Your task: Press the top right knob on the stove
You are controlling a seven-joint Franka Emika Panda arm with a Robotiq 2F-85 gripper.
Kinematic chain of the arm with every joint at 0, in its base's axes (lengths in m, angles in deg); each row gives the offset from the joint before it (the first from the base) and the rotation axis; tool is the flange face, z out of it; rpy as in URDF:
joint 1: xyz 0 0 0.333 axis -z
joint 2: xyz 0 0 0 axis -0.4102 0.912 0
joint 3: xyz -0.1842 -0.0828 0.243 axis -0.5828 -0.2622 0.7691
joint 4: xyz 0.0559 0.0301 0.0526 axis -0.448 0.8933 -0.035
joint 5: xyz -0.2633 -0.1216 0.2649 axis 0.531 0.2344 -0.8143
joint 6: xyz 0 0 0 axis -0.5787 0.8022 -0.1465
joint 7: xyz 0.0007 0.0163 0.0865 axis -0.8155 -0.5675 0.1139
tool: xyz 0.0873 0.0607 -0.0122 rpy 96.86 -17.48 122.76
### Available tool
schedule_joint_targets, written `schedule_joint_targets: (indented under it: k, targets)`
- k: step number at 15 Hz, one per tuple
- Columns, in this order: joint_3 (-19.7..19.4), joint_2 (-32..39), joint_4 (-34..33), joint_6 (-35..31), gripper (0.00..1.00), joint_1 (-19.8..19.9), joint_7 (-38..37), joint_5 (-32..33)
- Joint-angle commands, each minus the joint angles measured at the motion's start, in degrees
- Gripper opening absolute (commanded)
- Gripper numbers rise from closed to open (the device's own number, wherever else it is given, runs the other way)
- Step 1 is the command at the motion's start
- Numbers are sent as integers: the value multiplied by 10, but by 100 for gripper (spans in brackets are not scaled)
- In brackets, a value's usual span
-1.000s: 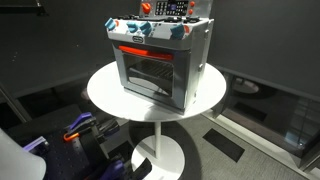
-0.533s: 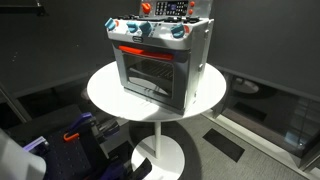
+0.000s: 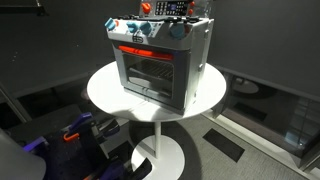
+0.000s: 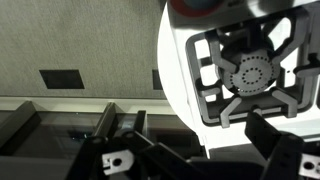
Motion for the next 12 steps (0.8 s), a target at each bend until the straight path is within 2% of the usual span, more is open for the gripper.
schedule_joint_targets:
  k: [1, 12]
  targets:
    - [5, 51, -64, 13, 100, -11, 5, -27]
    - [14, 132, -154, 8, 100, -26, 13, -54]
